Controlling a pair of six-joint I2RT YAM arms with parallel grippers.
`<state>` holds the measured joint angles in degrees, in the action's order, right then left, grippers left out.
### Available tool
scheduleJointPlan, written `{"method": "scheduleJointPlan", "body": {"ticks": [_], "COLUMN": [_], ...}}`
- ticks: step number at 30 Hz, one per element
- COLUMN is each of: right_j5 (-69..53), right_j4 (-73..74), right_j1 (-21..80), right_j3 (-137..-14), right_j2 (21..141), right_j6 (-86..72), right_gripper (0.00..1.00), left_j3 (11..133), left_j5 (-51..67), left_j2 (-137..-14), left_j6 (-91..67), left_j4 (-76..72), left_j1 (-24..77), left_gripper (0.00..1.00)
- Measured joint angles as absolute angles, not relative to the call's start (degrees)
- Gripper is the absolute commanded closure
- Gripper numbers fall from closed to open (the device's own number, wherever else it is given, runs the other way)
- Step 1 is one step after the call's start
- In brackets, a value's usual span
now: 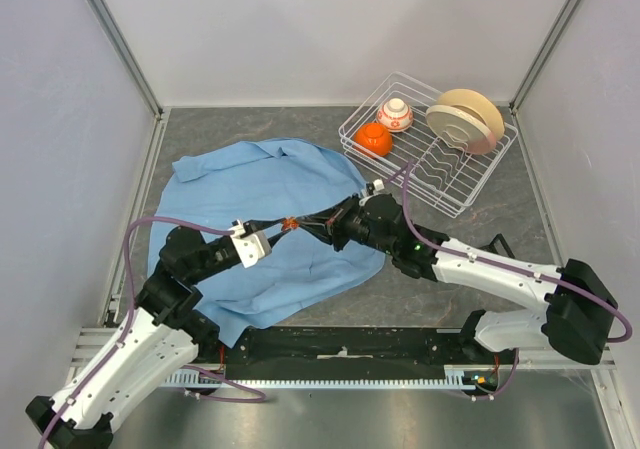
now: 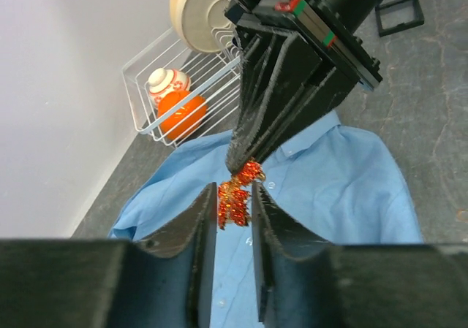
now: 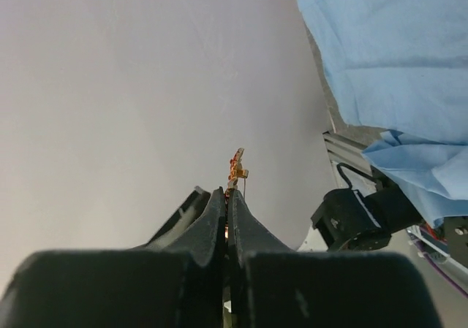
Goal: Remove the brooch from the garment
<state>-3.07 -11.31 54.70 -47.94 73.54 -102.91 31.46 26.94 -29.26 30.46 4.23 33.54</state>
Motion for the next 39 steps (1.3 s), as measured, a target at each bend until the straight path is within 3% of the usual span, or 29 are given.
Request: {"method": "scheduleJointPlan", "body": {"ticks": [5, 13, 26, 32, 39], "right_j5": [-1.21, -0.93, 8.23, 9.98, 0.23], "right_j4": [-10.37, -6.87, 25.04, 33.06, 32.36], "right_j1": [54.0, 43.46, 32.62, 17.37, -7.62], "right_j3": [-45.45, -38.04, -43.51, -43.86, -37.39], "right_j2": [72.62, 68.95, 60.16, 52.27, 51.99], "right_j6": [-98.98, -83.4, -44.91, -38.13, -37.43], "right_gripper": [1.0, 1.0, 1.0, 1.0, 1.0], "left_j3": [31.53, 31.94, 43.59, 45.15, 41.47], "left_j5": [27.49, 27.38, 25.52, 26.13, 28.99], "left_j2": [-28.21, -24.58, -37.23, -40.86, -40.6], "left_j6": [28.69, 22.44, 6.11, -2.59, -11.35], "left_j4": [4.19, 2.63, 3.53, 4.1, -1.41], "left_j1": [33.74, 33.76, 33.78, 33.76, 35.05], "left_gripper": [0.55, 0.5, 0.47, 0.46, 0.47]}}
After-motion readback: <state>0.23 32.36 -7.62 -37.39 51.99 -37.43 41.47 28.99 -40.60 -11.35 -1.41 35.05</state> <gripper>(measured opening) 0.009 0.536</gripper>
